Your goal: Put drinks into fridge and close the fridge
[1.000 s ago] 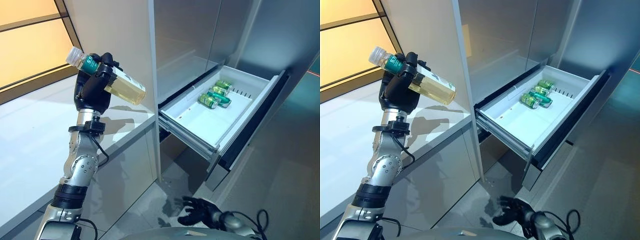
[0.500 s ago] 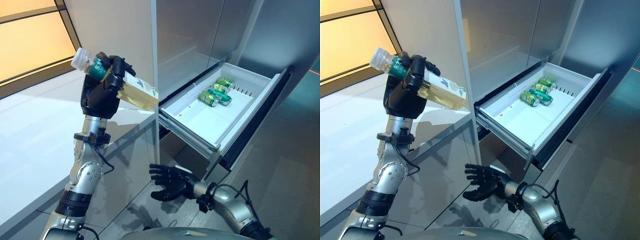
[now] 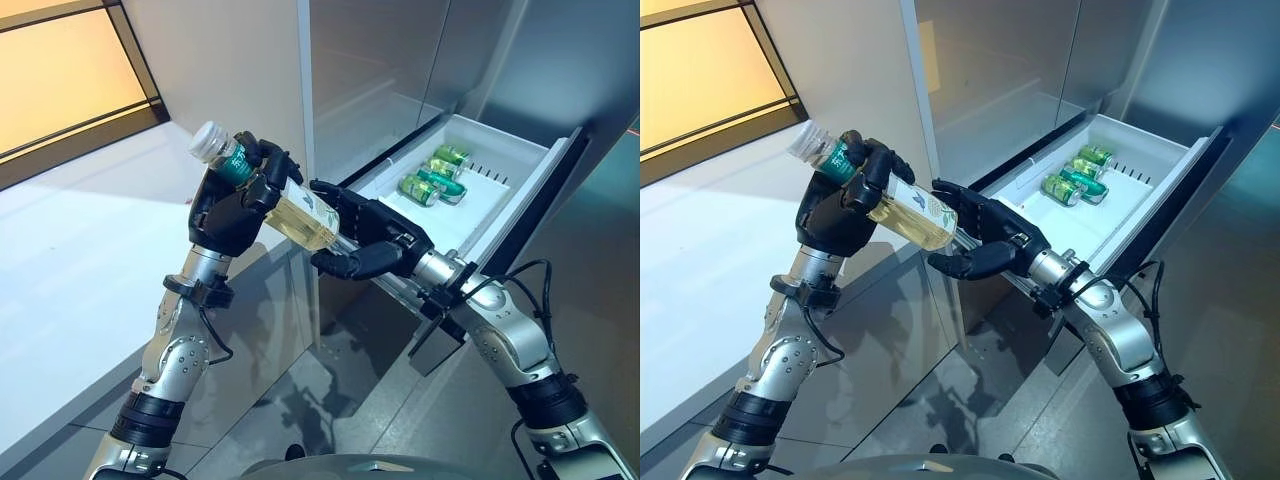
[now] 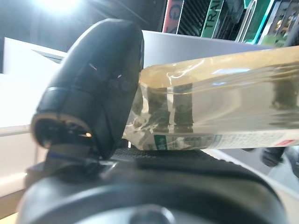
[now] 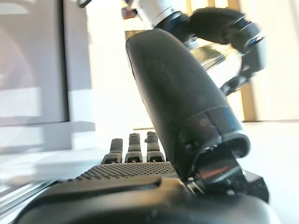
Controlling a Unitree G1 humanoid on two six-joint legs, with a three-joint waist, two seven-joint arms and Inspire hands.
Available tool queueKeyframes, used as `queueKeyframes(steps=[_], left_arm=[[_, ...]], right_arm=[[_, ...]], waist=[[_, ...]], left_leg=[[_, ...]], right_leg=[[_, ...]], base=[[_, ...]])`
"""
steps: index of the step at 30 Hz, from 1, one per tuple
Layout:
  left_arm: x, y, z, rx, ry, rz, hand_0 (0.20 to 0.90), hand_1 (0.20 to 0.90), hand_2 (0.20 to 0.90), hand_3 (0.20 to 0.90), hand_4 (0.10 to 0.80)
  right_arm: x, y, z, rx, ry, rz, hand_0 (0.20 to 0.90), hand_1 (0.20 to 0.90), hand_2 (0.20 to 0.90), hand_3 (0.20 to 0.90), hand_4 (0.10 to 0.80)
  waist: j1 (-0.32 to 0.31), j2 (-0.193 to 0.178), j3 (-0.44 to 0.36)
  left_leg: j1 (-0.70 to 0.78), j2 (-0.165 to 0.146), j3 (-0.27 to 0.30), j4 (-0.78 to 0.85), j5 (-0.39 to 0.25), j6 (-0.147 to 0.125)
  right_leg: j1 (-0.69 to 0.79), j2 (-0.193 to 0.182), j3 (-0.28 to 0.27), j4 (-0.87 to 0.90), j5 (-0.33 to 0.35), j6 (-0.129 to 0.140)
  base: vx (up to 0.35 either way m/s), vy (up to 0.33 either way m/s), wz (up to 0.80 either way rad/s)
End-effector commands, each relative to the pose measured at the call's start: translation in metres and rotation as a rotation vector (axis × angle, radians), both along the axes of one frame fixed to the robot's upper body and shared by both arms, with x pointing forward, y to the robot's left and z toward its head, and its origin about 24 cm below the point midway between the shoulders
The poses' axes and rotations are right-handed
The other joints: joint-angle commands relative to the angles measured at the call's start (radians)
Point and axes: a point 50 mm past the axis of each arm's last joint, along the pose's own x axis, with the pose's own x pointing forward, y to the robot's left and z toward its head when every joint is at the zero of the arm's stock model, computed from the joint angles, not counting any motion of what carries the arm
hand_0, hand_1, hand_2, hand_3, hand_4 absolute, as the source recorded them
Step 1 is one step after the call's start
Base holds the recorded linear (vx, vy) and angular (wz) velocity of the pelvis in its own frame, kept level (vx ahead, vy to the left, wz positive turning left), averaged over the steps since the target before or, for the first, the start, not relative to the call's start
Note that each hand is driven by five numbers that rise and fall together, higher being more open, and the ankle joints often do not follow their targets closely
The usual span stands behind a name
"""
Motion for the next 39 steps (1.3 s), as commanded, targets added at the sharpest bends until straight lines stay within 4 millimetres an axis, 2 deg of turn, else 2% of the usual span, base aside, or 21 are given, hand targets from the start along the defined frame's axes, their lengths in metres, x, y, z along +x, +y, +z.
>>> queueKeyframes(steps=[1, 7, 23, 31, 39], left_arm=[[-0.013, -0.025, 0.078, -0.004, -0.424, -0.121, 0.3, 0.3, 0.3, 0.2, 0.1], [-0.005, -0.037, 0.083, 0.106, -0.436, -0.071, 0.3, 0.3, 0.3, 0.2, 0.1], [0.016, -0.043, 0.067, 0.293, -0.34, 0.024, 0.3, 0.3, 0.3, 0.2, 0.1], [0.021, -0.048, 0.052, 0.317, -0.27, -0.026, 0.3, 0.3, 0.3, 0.2, 0.1], [0.017, -0.063, 0.049, 0.271, -0.25, -0.13, 0.3, 0.3, 0.3, 0.2, 0.1]], right_arm=[[-0.003, 0.015, 0.053, 0.143, -0.196, 0.11, 0.9, 0.9, 0.9, 0.9, 0.8], [-0.001, 0.023, 0.062, 0.121, -0.217, 0.165, 0.9, 0.9, 0.9, 0.9, 0.8], [0.003, 0.025, 0.067, 0.009, -0.226, 0.232, 0.9, 0.9, 0.9, 0.9, 0.8], [0.005, 0.025, 0.068, 0.018, -0.234, 0.206, 0.9, 0.9, 0.9, 0.9, 0.8], [0.006, 0.031, 0.062, 0.033, -0.178, 0.221, 0.9, 0.9, 0.9, 0.9, 0.8]], waist=[[-0.008, -0.016, -0.075], [-0.016, -0.02, -0.074], [-0.03, -0.024, -0.076], [-0.033, -0.026, -0.07], [-0.036, -0.026, -0.066]], left_leg=[[0.021, -0.021, 0.034, 0.001, -0.092, 0.021], [0.024, -0.021, 0.036, 0.001, -0.093, 0.02], [0.022, -0.016, 0.048, 0.001, -0.088, 0.015], [0.031, -0.011, 0.055, 0.001, -0.094, 0.013], [0.035, -0.009, 0.059, 0.001, -0.095, 0.014]], right_leg=[[-0.022, -0.012, 0.02, 0.045, -0.016, 0.07], [-0.021, -0.009, 0.027, 0.045, -0.014, 0.07], [-0.028, -0.001, 0.039, 0.048, -0.012, 0.071], [-0.02, 0.003, 0.039, 0.045, -0.016, 0.073], [-0.017, 0.003, 0.036, 0.048, -0.019, 0.072]], base=[[0.0, 0.0, 0.0], [0.0, 0.0, 0.0], [-0.004, -0.005, -0.02], [0.005, 0.0, 0.0], [0.01, 0.0, 0.0]])
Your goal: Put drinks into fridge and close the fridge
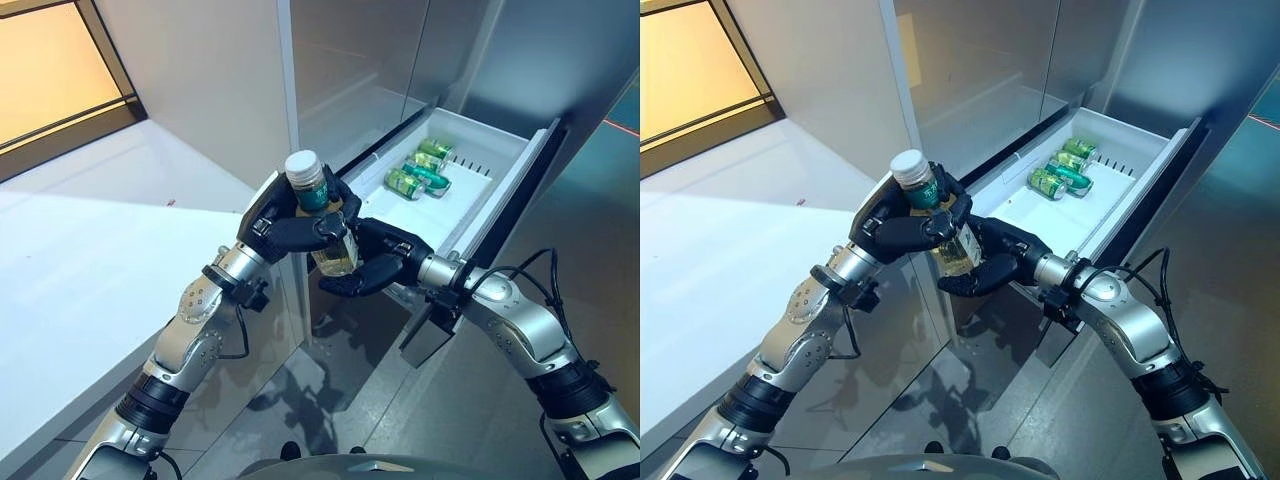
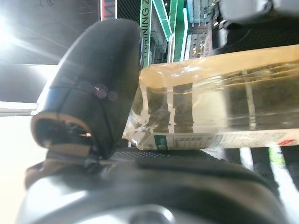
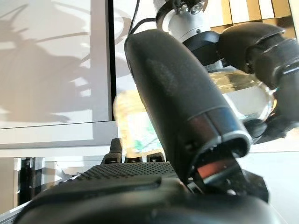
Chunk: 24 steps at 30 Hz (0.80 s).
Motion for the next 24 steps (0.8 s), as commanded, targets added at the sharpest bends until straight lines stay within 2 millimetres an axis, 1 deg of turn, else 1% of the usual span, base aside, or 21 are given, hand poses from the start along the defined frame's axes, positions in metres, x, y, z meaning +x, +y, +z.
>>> queueKeyframes(steps=[1, 2, 3, 4, 5, 6, 8, 9, 14, 20, 22, 23, 24], left_arm=[[0.009, -0.023, 0.06, -0.153, -0.255, -0.132, 0.3, 0.3, 0.3, 0.2, 0.1], [0.007, -0.027, 0.059, -0.174, -0.246, -0.166, 0.3, 0.3, 0.3, 0.2, 0.1], [0.007, -0.028, 0.059, -0.177, -0.244, -0.172, 0.3, 0.3, 0.3, 0.2, 0.1], [0.007, -0.029, 0.059, -0.179, -0.242, -0.177, 0.3, 0.3, 0.3, 0.2, 0.1], [0.006, -0.031, 0.058, -0.186, -0.238, -0.194, 0.3, 0.3, 0.3, 0.2, 0.1], [0.003, -0.036, 0.057, -0.19, -0.236, -0.216, 0.3, 0.3, 0.3, 0.2, 0.1], [0.002, -0.038, 0.057, -0.191, -0.235, -0.228, 0.3, 0.3, 0.3, 0.2, 0.1], [0.001, -0.042, 0.056, -0.192, -0.229, -0.253, 0.3, 0.3, 0.3, 0.2, 0.1], [-0.002, -0.048, 0.054, -0.222, -0.225, -0.304, 0.3, 0.3, 0.3, 0.2, 0.1], [-0.009, -0.048, 0.062, -0.293, -0.28, -0.333, 0.3, 0.3, 0.3, 0.2, 0.1], [-0.012, -0.05, 0.063, -0.296, -0.293, -0.349, 0.3, 0.3, 0.3, 0.2, 0.1], [-0.013, -0.051, 0.064, -0.286, -0.306, -0.344, 0.549, 0.549, 0.549, 0.491, 0.391], [-0.014, -0.051, 0.064, -0.278, -0.321, -0.335, 0.9, 0.9, 0.9, 0.9, 0.8]], right_arm=[[0.003, 0.03, 0.061, 0.169, -0.222, 0.145, 0.836, 0.836, 0.836, 0.826, 0.726], [0.001, 0.032, 0.058, 0.188, -0.188, 0.158, 0.481, 0.481, 0.481, 0.411, 0.311], [0.001, 0.033, 0.057, 0.192, -0.18, 0.16, 0.371, 0.371, 0.371, 0.282, 0.182], [0.001, 0.034, 0.057, 0.195, -0.174, 0.164, 0.364, 0.364, 0.364, 0.274, 0.174], [0.0, 0.035, 0.054, 0.207, -0.153, 0.164, 0.382, 0.382, 0.382, 0.296, 0.196], [0.0, 0.037, 0.05, 0.217, -0.134, 0.161, 0.453, 0.453, 0.453, 0.378, 0.278], [0.0, 0.038, 0.049, 0.224, -0.125, 0.159, 0.458, 0.458, 0.458, 0.384, 0.284], [0.0, 0.039, 0.048, 0.234, -0.113, 0.151, 0.3, 0.3, 0.3, 0.2, 0.1], [0.0, 0.04, 0.044, 0.246, -0.08, 0.145, 0.3, 0.3, 0.3, 0.2, 0.1], [0.0, 0.037, 0.039, 0.252, -0.069, 0.109, 0.3, 0.3, 0.3, 0.2, 0.1], [0.001, 0.034, 0.039, 0.249, -0.102, 0.076, 0.3, 0.3, 0.3, 0.2, 0.1], [0.002, 0.032, 0.041, 0.241, -0.133, 0.051, 0.3, 0.3, 0.3, 0.2, 0.1], [0.003, 0.03, 0.043, 0.235, -0.162, 0.034, 0.3, 0.3, 0.3, 0.2, 0.1]], waist=[[-0.01, -0.013, -0.082], [-0.01, -0.014, -0.082], [-0.011, -0.014, -0.082], [-0.011, -0.014, -0.082], [-0.012, -0.014, -0.082], [-0.013, -0.014, -0.079], [-0.013, -0.014, -0.079], [-0.014, -0.014, -0.077], [-0.019, -0.015, -0.077], [-0.023, -0.015, -0.077], [-0.025, -0.015, -0.075], [-0.026, -0.015, -0.075], [-0.026, -0.015, -0.074]], left_leg=[[0.024, -0.01, 0.034, 0.001, -0.095, 0.014], [0.025, -0.01, 0.034, 0.001, -0.095, 0.015], [0.025, -0.01, 0.035, 0.001, -0.095, 0.014], [0.025, -0.01, 0.035, 0.001, -0.095, 0.014], [0.025, -0.009, 0.035, 0.001, -0.094, 0.014], [0.026, -0.009, 0.036, 0.001, -0.094, 0.014], [0.026, -0.009, 0.037, 0.001, -0.094, 0.014], [0.027, -0.009, 0.039, 0.001, -0.095, 0.015], [0.026, -0.009, 0.044, 0.001, -0.096, 0.017], [0.028, -0.008, 0.048, 0.001, -0.096, 0.018], [0.028, -0.009, 0.047, 0.001, -0.096, 0.018], [0.028, -0.009, 0.047, 0.001, -0.097, 0.019], [0.028, -0.009, 0.047, 0.001, -0.098, 0.019]], right_leg=[[-0.02, 0.002, 0.014, 0.047, -0.021, 0.07], [-0.019, 0.002, 0.013, 0.047, -0.021, 0.07], [-0.019, 0.002, 0.013, 0.047, -0.021, 0.07], [-0.019, 0.002, 0.013, 0.047, -0.021, 0.07], [-0.018, 0.002, 0.013, 0.046, -0.021, 0.07], [-0.018, 0.002, 0.012, 0.047, -0.02, 0.07], [-0.018, 0.002, 0.011, 0.046, -0.02, 0.071], [-0.017, 0.002, 0.011, 0.045, -0.019, 0.071], [-0.019, 0.002, 0.013, 0.045, -0.018, 0.072], [-0.02, 0.003, 0.016, 0.046, -0.018, 0.072], [-0.021, 0.003, 0.015, 0.048, -0.018, 0.071], [-0.021, 0.003, 0.016, 0.048, -0.017, 0.071], [-0.021, 0.003, 0.016, 0.047, -0.017, 0.071]], base=[[0.0, 0.0, 0.0], [0.0, 0.0, 0.0], [0.0, 0.0, 0.0], [0.0, 0.0, 0.0], [0.0, 0.0, 0.0], [0.0, 0.0, 0.0], [0.0, 0.0, 0.0], [0.0, 0.0, 0.0], [0.003, -0.002, -0.02], [0.002, 0.0, -0.01], [0.0, 0.0, 0.0], [0.0, 0.0, 0.0], [0.0, 0.0, 0.0]])
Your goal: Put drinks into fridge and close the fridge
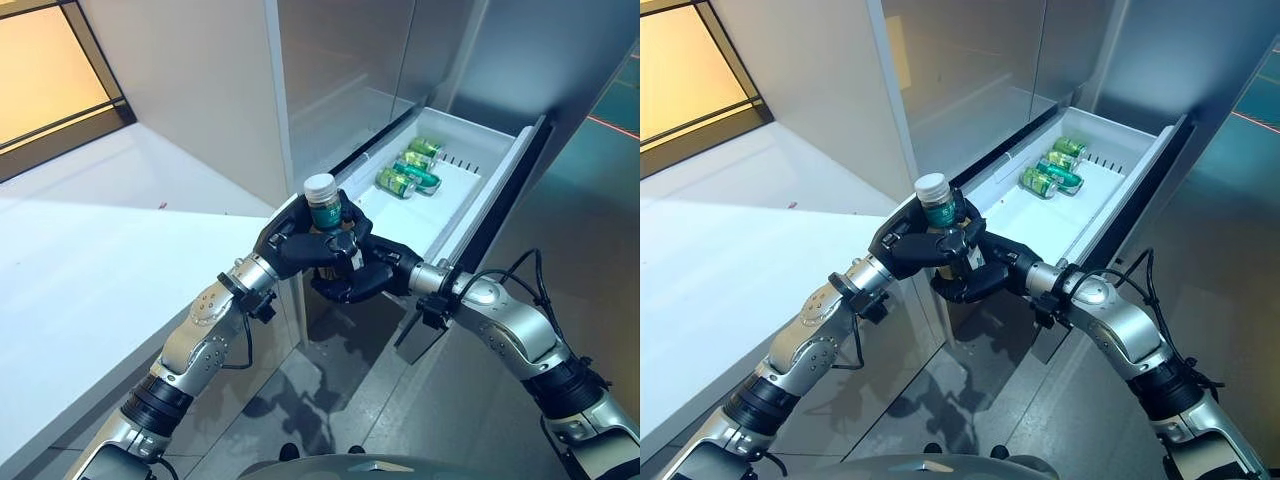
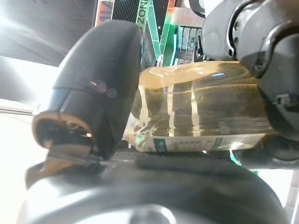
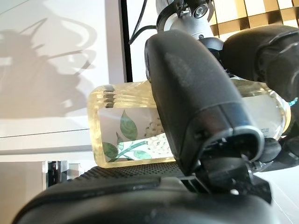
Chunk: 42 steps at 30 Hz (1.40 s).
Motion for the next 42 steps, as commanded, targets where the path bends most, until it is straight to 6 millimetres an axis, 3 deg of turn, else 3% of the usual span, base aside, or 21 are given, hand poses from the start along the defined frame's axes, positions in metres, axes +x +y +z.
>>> queueKeyframes(steps=[1, 8, 13, 19, 24, 26, 33, 35, 36, 38, 42], left_arm=[[-0.016, -0.043, 0.083, -0.28, -0.46, -0.216, 0.9, 0.9, 0.9, 0.9, 0.8], [-0.019, -0.027, 0.096, -0.245, -0.628, -0.062, 0.9, 0.9, 0.9, 0.9, 0.8], [-0.02, -0.018, 0.102, -0.225, -0.696, 0.035, 0.9, 0.9, 0.9, 0.9, 0.8], [-0.014, -0.012, 0.095, -0.212, -0.619, 0.038, 0.9, 0.9, 0.9, 0.9, 0.8], [-0.008, -0.012, 0.08, -0.152, -0.545, 0.04, 0.9, 0.9, 0.9, 0.9, 0.8], [-0.006, -0.012, 0.076, -0.139, -0.517, 0.038, 0.9, 0.9, 0.9, 0.9, 0.8], [-0.002, -0.012, 0.025, -0.037, -0.205, -0.086, 0.9, 0.9, 0.9, 0.9, 0.8], [-0.007, -0.013, 0.0, 0.001, -0.058, -0.15, 0.9, 0.9, 0.9, 0.9, 0.8], [-0.014, -0.012, -0.022, 0.046, 0.061, -0.185, 0.9, 0.9, 0.9, 0.9, 0.8], [-0.02, -0.01, -0.039, 0.079, 0.148, -0.206, 0.9, 0.9, 0.9, 0.9, 0.8], [-0.044, 0.009, -0.098, 0.238, 0.412, -0.184, 0.9, 0.9, 0.9, 0.9, 0.8]], right_arm=[[0.009, 0.017, 0.062, 0.256, -0.303, -0.013, 0.3, 0.3, 0.3, 0.2, 0.1], [0.028, -0.022, 0.111, 0.257, -0.555, -0.312, 0.3, 0.3, 0.3, 0.2, 0.1], [0.04, -0.056, 0.141, 0.156, -0.734, -0.552, 0.3, 0.3, 0.3, 0.2, 0.1], [0.051, -0.103, 0.166, 0.117, -0.811, -0.809, 0.3, 0.3, 0.3, 0.2, 0.1], [0.056, -0.143, 0.191, -0.061, -0.929, -1.008, 0.3, 0.3, 0.3, 0.2, 0.1], [0.058, -0.149, 0.194, -0.068, -0.923, -1.035, 0.3, 0.3, 0.3, 0.2, 0.1], [0.069, -0.181, 0.187, -0.224, -0.829, -1.174, 0.3, 0.3, 0.3, 0.2, 0.1], [0.073, -0.191, 0.18, -0.261, -0.781, -1.199, 0.3, 0.3, 0.3, 0.2, 0.1], [0.075, -0.197, 0.175, -0.302, -0.743, -1.216, 0.3, 0.3, 0.3, 0.2, 0.1], [0.076, -0.202, 0.171, -0.326, -0.72, -1.226, 0.3, 0.3, 0.3, 0.2, 0.1], [0.075, -0.222, 0.161, -0.404, -0.652, -1.272, 0.3, 0.3, 0.3, 0.2, 0.1]], waist=[[0.003, -0.01, -0.075], [0.013, -0.013, -0.079], [0.026, -0.016, -0.083], [0.049, -0.022, -0.086], [0.08, -0.021, -0.084], [0.087, -0.021, -0.082], [0.137, -0.017, -0.077], [0.154, -0.014, -0.07], [0.165, -0.009, -0.063], [0.172, -0.006, -0.059], [0.198, 0.012, -0.031]], left_leg=[[0.024, -0.01, 0.034, 0.001, -0.099, 0.02], [0.017, -0.012, 0.025, 0.001, -0.098, 0.019], [0.014, -0.014, 0.013, 0.001, -0.099, 0.019], [0.014, -0.017, -0.014, 0.001, -0.099, 0.018], [0.012, -0.021, -0.042, 0.001, -0.094, 0.014], [0.011, -0.023, -0.049, 0.001, -0.092, 0.013], [0.006, -0.024, -0.08, 0.001, -0.082, 0.003], [0.011, -0.022, -0.087, 0.002, -0.088, 0.0], [0.008, -0.021, -0.091, 0.005, -0.084, -0.003], [0.004, -0.02, -0.093, 0.006, -0.081, -0.005], [-0.022, -0.016, -0.1, 0.018, -0.069, -0.011]], right_leg=[[-0.02, 0.004, 0.009, 0.047, -0.023, 0.068], [-0.028, 0.005, 0.005, 0.051, -0.021, 0.063], [-0.027, 0.004, 0.0, 0.052, -0.024, 0.06], [-0.022, 0.004, -0.013, 0.056, -0.029, 0.055], [-0.015, 0.0, -0.034, 0.058, -0.033, 0.053], [-0.013, -0.001, -0.04, 0.058, -0.034, 0.053], [0.0, -0.007, -0.084, 0.054, -0.04, 0.051], [0.01, -0.007, -0.095, 0.051, -0.048, 0.05], [0.011, -0.008, -0.106, 0.05, -0.049, 0.049], [0.011, -0.009, -0.112, 0.05, -0.05, 0.048], [-0.004, -0.013, -0.134, 0.055, -0.053, 0.043]], base=[[0.0, 0.0, 0.0], [0.0, 0.0, 0.0], [0.002, -0.003, 0.01], [0.008, -0.006, 0.03], [0.015, -0.018, 0.14], [0.026, -0.022, 0.11], [0.063, -0.035, 0.12], [0.107, -0.043, 0.22], [0.062, -0.029, 0.17], [0.053, -0.023, 0.18], [0.018, -0.015, 0.18]])
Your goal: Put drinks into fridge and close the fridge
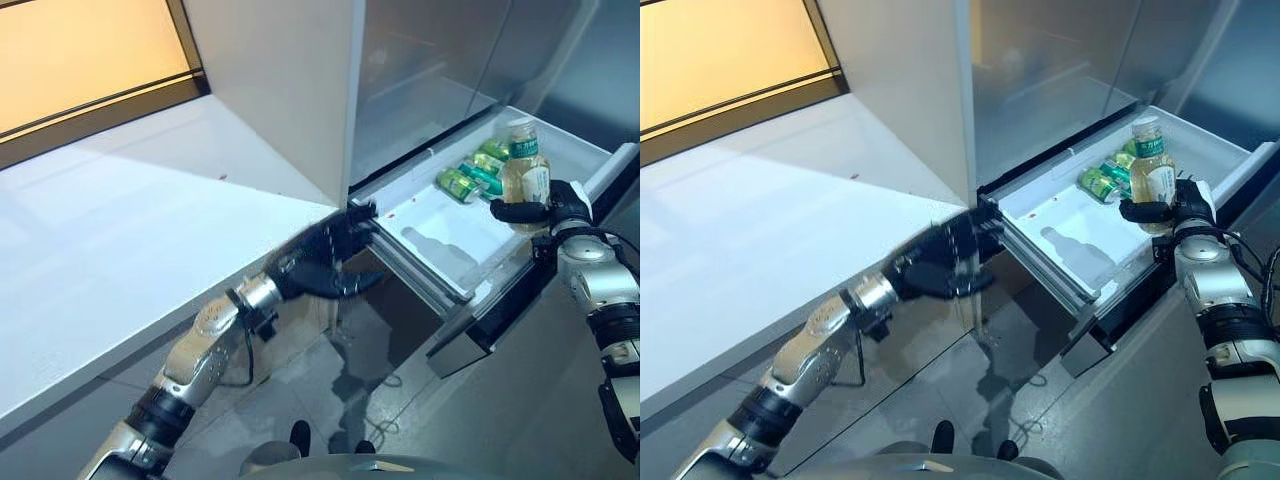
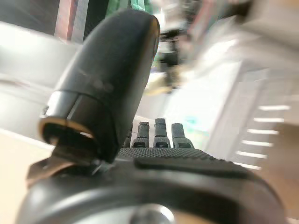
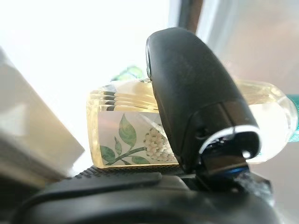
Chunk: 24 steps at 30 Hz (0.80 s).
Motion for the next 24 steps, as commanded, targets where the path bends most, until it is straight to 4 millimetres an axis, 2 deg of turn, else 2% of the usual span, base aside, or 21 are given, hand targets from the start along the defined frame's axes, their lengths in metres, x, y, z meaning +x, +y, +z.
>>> queueKeyframes(steps=[1, 2, 4, 8, 10, 12, 13, 15, 20, 24], left_arm=[[-0.017, -0.001, -0.01, 0.028, 0.026, -0.086, 0.9, 0.9, 0.9, 0.9, 0.8], [-0.019, 0.002, -0.017, 0.06, 0.048, -0.071, 0.9, 0.9, 0.9, 0.9, 0.8], [-0.029, 0.019, -0.043, 0.171, 0.114, -0.017, 0.9, 0.9, 0.9, 0.9, 0.8], [-0.036, 0.04, -0.069, 0.293, 0.151, 0.076, 0.9, 0.9, 0.9, 0.9, 0.8], [-0.043, 0.054, -0.085, 0.378, 0.181, 0.162, 0.9, 0.9, 0.9, 0.9, 0.8], [-0.044, 0.061, -0.091, 0.424, 0.174, 0.203, 0.9, 0.9, 0.9, 0.9, 0.8], [-0.043, 0.068, -0.095, 0.475, 0.175, 0.245, 0.9, 0.9, 0.9, 0.9, 0.8], [-0.042, 0.076, -0.1, 0.521, 0.195, 0.298, 0.9, 0.9, 0.9, 0.9, 0.8], [-0.046, 0.086, -0.113, 0.559, 0.262, 0.374, 0.9, 0.9, 0.9, 0.9, 0.8], [-0.047, 0.09, -0.118, 0.587, 0.293, 0.382, 0.9, 0.9, 0.9, 0.9, 0.8]], right_arm=[[0.012, -0.005, 0.136, -0.222, -0.405, 0.028, 0.3, 0.3, 0.3, 0.2, 0.1], [0.012, -0.007, 0.135, -0.222, -0.394, 0.021, 0.3, 0.3, 0.3, 0.2, 0.1], [0.012, -0.014, 0.136, -0.23, -0.367, -0.004, 0.3, 0.3, 0.3, 0.2, 0.1], [0.013, -0.019, 0.132, -0.24, -0.321, -0.031, 0.3, 0.3, 0.3, 0.2, 0.1], [0.013, -0.025, 0.121, -0.239, -0.209, -0.054, 0.3, 0.3, 0.3, 0.2, 0.1], [0.011, -0.031, 0.112, -0.242, -0.117, -0.07, 0.3, 0.3, 0.3, 0.2, 0.1], [0.009, -0.037, 0.1, -0.261, 0.005, -0.08, 0.3, 0.3, 0.3, 0.2, 0.1], [0.006, -0.042, 0.088, -0.26, 0.142, -0.066, 0.3, 0.3, 0.3, 0.2, 0.1], [0.0, -0.048, 0.066, -0.232, 0.308, -0.045, 0.3, 0.3, 0.3, 0.2, 0.1], [-0.003, -0.051, 0.06, -0.277, 0.396, -0.034, 0.3, 0.3, 0.3, 0.2, 0.1]], waist=[[0.052, -0.035, -0.087], [0.054, -0.032, -0.083], [0.062, -0.021, -0.058], [0.066, -0.013, -0.016], [0.066, -0.013, 0.009], [0.067, -0.014, 0.023], [0.068, -0.016, 0.038], [0.069, -0.022, 0.062], [0.072, -0.031, 0.094], [0.073, -0.035, 0.11]], left_leg=[[0.007, -0.004, 0.032, 0.022, -0.101, -0.011], [-0.002, -0.004, 0.031, 0.027, -0.099, -0.012], [-0.042, -0.003, 0.026, 0.043, -0.092, -0.014], [-0.083, 0.0, 0.023, 0.057, -0.084, -0.017], [-0.097, 0.002, 0.023, 0.063, -0.082, -0.02], [-0.105, 0.002, 0.023, 0.065, -0.081, -0.021], [-0.114, 0.004, 0.025, 0.068, -0.08, -0.022], [-0.126, 0.009, 0.029, 0.071, -0.077, -0.023], [-0.134, 0.012, 0.035, 0.071, -0.077, -0.02], [-0.14, 0.012, 0.038, 0.071, -0.077, -0.019]], right_leg=[[-0.025, -0.009, -0.01, 0.057, -0.051, 0.041], [-0.032, -0.01, -0.012, 0.06, -0.051, 0.04], [-0.065, -0.011, -0.014, 0.071, -0.051, 0.033], [-0.101, -0.011, -0.018, 0.085, -0.052, 0.025], [-0.116, -0.009, -0.019, 0.093, -0.054, 0.021], [-0.124, -0.009, -0.019, 0.097, -0.054, 0.02], [-0.133, -0.009, -0.019, 0.101, -0.053, 0.019], [-0.146, -0.009, -0.023, 0.105, -0.049, 0.018], [-0.159, -0.008, -0.027, 0.11, -0.048, 0.017], [-0.171, -0.01, -0.03, 0.117, -0.047, 0.019]], base=[[-0.031, -0.007, 0.22], [-0.046, -0.006, 0.28], [-0.113, -0.01, 0.31], [-0.097, -0.03, 0.16], [-0.047, -0.043, 0.07], [-0.044, -0.035, 0.05], [-0.062, -0.051, 0.02], [-0.062, -0.06, 0.01], [-0.018, -0.047, 0.02], [-0.011, -0.016, 0.01]])
